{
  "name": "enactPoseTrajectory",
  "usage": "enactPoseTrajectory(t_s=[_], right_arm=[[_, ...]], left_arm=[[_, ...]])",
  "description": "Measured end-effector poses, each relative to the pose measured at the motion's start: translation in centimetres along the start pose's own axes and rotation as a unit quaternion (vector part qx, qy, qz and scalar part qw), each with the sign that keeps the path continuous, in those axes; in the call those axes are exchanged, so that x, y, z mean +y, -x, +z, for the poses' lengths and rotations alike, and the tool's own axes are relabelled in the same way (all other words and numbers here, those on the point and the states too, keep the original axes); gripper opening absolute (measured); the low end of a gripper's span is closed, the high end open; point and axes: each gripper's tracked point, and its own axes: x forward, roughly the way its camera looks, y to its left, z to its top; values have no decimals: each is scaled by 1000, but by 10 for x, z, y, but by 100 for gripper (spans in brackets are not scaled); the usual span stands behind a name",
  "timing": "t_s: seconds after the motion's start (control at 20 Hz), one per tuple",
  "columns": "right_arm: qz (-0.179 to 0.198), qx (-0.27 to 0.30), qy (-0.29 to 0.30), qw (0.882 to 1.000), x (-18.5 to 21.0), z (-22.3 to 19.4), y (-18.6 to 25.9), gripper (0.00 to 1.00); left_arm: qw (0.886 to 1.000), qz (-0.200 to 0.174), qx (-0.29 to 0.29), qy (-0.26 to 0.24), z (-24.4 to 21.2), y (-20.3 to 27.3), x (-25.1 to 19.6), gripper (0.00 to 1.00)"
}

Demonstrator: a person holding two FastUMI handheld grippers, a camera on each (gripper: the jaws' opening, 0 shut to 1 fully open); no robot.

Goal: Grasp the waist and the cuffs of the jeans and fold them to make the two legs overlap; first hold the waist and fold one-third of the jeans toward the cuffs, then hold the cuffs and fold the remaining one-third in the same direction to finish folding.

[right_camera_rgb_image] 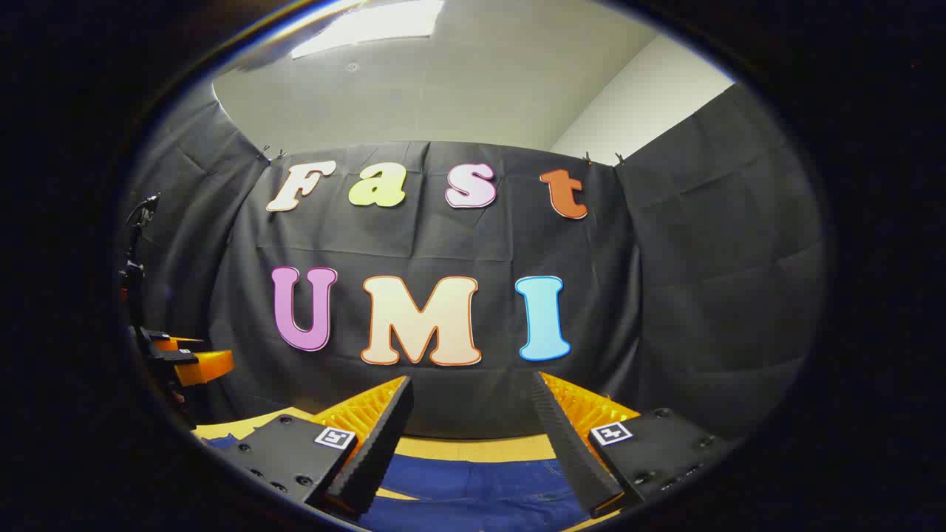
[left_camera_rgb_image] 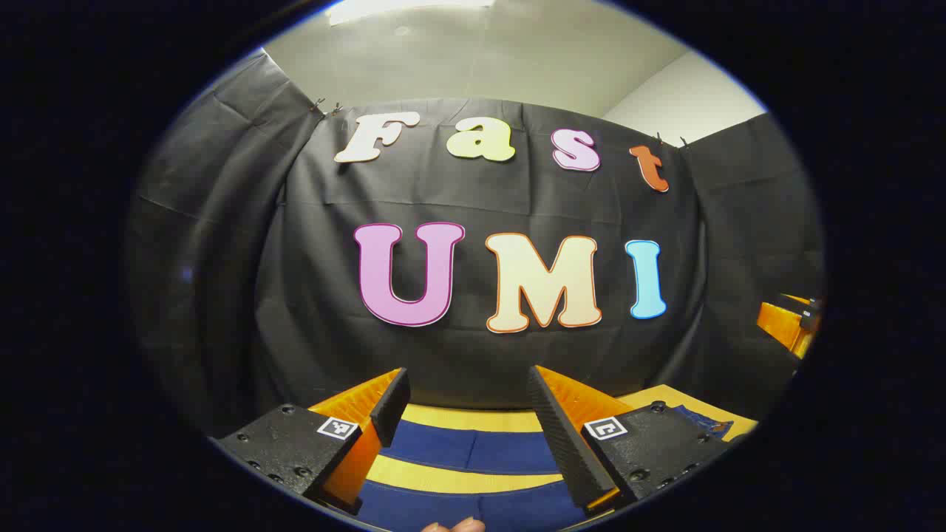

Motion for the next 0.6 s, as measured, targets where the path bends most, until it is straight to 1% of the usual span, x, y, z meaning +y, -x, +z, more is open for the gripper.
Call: enactPoseTrajectory(t_s=[0.1, 0.25, 0.3, 0.35, 0.4, 0.45, 0.6], right_arm=[[1, 0, -3, 1000, -3, 1, -2, 99], [1, 5, -6, 1000, -6, -2, -6, 99], [1, 7, -8, 1000, -5, -4, -6, 99], [2, 8, -9, 1000, -5, -5, -8, 99], [3, 9, -8, 1000, -4, -6, -10, 99], [5, 11, -8, 1000, -3, -8, -11, 99], [13, 17, -9, 1000, 4, -13, -13, 99]], left_arm=[[1000, 2, -1, -3, 2, 2, 0, 94], [1000, 1, -4, -5, 2, 1, -2, 95], [1000, 0, -4, -7, 1, 1, -1, 93], [1000, 1, -1, -10, -1, 2, -1, 93], [1000, 2, 2, -13, -3, 1, 0, 96], [1000, 3, 4, -16, -5, 2, 2, 93], [1000, 2, 13, -21, -11, 4, 6, 95]])
